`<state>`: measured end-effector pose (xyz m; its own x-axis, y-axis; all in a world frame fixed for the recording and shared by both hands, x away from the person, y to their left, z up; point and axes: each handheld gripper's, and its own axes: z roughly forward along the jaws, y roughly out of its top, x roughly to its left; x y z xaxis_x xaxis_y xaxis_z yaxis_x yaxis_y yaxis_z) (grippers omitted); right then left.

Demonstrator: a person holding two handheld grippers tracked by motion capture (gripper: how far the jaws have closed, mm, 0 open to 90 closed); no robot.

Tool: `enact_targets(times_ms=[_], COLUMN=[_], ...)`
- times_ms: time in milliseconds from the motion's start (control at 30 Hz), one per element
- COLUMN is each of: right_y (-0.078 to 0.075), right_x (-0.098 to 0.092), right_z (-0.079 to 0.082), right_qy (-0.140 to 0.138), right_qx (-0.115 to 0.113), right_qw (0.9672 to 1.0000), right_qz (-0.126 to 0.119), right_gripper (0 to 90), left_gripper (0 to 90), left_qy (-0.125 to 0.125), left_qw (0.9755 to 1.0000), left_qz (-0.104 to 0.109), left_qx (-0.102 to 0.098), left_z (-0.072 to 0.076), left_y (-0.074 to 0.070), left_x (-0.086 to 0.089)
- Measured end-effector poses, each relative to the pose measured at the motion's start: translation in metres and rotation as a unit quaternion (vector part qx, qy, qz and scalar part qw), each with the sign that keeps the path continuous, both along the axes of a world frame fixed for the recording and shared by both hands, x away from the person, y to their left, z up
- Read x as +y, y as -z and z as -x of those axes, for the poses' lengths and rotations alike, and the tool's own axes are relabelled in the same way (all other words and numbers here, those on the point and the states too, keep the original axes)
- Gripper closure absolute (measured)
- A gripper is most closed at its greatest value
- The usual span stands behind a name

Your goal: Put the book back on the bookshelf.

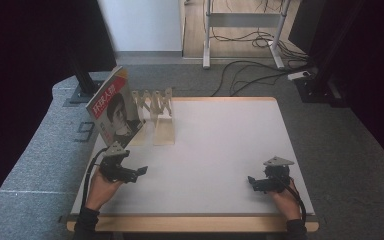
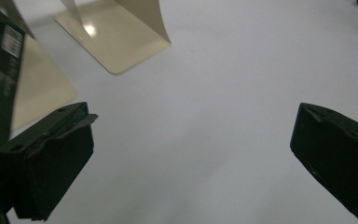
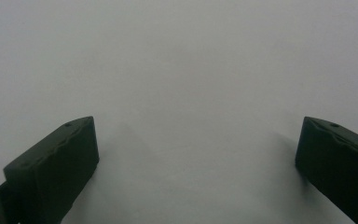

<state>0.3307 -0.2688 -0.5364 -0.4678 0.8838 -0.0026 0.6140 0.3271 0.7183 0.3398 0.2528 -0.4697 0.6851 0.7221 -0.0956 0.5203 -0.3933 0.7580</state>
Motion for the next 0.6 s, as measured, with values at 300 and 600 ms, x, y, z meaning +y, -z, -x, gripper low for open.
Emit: enact_targets(times_ms=[300, 600], right_y=[0.000, 0.000], right_x=[0.000, 0.000], right_z=[0.000, 0.000], right_qy=[0.000, 0.000], right_qx=[0.000, 0.000], right_qw=[1.0000, 1.0000], right_qz=[0.000, 0.000], right_gripper=[0.0, 0.0], left_gripper=[0.0, 0.0], left_qy=[0.000, -0.007], left_qw=[0.9992, 0.9963], left_qz=[-0.026, -0.081], left_qx=[0.030, 0.026], left_z=[-0.002, 0.000], left_y=[0.042, 0.058], left_x=[-0.015, -0.026])
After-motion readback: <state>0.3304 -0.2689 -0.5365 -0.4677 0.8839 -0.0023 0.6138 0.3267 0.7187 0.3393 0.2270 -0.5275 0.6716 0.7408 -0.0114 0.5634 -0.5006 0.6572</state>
